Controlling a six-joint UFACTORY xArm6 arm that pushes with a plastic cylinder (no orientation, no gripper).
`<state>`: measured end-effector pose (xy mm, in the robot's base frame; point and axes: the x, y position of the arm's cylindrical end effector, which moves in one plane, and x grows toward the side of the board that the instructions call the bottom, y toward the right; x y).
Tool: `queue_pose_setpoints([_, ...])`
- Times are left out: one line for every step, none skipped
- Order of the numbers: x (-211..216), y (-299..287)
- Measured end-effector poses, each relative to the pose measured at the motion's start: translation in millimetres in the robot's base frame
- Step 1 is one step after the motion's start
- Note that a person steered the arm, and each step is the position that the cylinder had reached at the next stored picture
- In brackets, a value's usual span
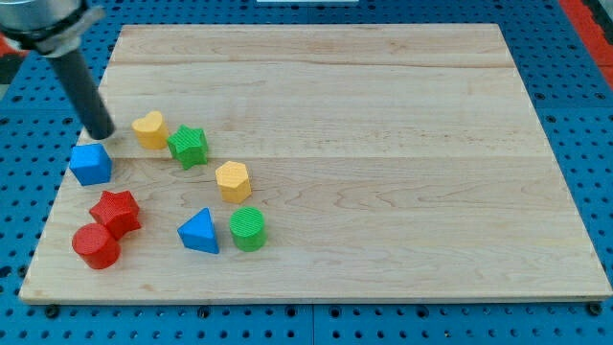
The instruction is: Place the blue cube in between the yellow heart and red star
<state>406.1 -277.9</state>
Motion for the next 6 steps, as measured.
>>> queue_pose_setpoints([44.2,-22.1])
queue_pose_setpoints([62.5,2.7])
queue_pose_setpoints([66.5,10.1])
queue_pose_setpoints([85.2,40.3])
queue_pose_setpoints([88.9,22.1])
queue_pose_setpoints([160.8,18.0])
